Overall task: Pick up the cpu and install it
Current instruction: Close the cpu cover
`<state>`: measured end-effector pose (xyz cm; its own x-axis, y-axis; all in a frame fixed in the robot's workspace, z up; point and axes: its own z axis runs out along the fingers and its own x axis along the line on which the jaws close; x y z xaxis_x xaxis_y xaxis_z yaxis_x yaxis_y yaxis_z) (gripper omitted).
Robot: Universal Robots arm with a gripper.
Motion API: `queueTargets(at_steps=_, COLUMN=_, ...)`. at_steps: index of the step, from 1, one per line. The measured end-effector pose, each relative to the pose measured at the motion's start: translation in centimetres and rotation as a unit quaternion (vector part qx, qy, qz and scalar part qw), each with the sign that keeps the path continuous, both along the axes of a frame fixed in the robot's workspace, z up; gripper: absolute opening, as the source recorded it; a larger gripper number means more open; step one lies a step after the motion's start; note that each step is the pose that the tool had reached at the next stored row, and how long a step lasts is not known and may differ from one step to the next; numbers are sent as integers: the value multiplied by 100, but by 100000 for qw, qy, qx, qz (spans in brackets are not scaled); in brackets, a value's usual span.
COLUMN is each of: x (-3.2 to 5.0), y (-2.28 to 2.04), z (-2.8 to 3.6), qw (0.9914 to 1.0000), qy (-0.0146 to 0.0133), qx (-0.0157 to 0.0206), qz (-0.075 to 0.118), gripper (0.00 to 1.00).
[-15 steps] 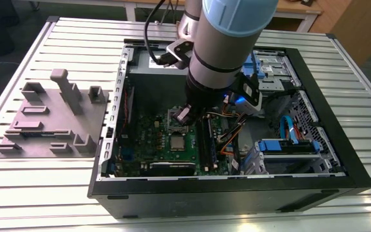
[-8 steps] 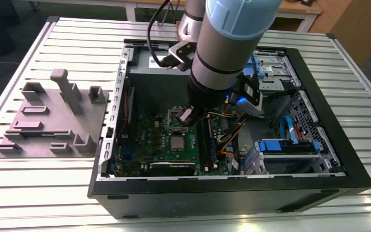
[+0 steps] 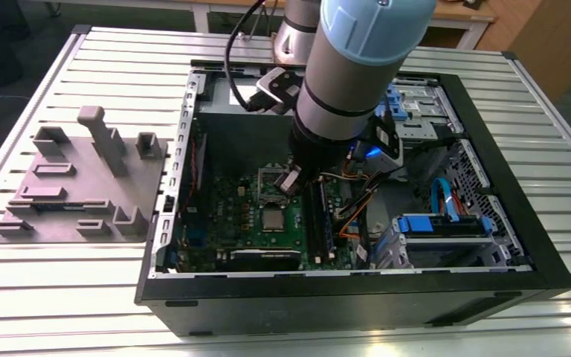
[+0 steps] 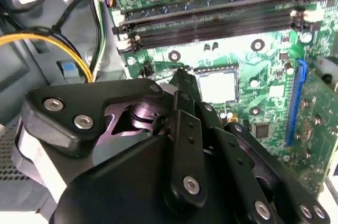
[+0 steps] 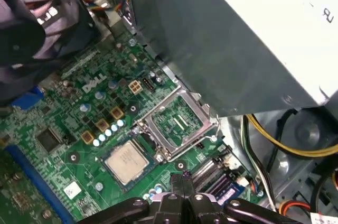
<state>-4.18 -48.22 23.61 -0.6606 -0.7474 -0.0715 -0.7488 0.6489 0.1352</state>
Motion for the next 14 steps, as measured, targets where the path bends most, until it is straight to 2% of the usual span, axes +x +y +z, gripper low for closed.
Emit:
queueTargets(at_steps=5, x=37, y=32, z=-12, qw=100000, qy=-2, qx=-22, qz=-2, gripper=11)
queueTargets(at_steps=11, x=39, y=37, z=-13, qw=100000, qy=-5, qx=-47, qz=7, gripper=11)
queueTargets(at_steps=14, x=40, y=38, z=-16, qw=99983, qy=-8, qx=-8, qz=1846, gripper=11)
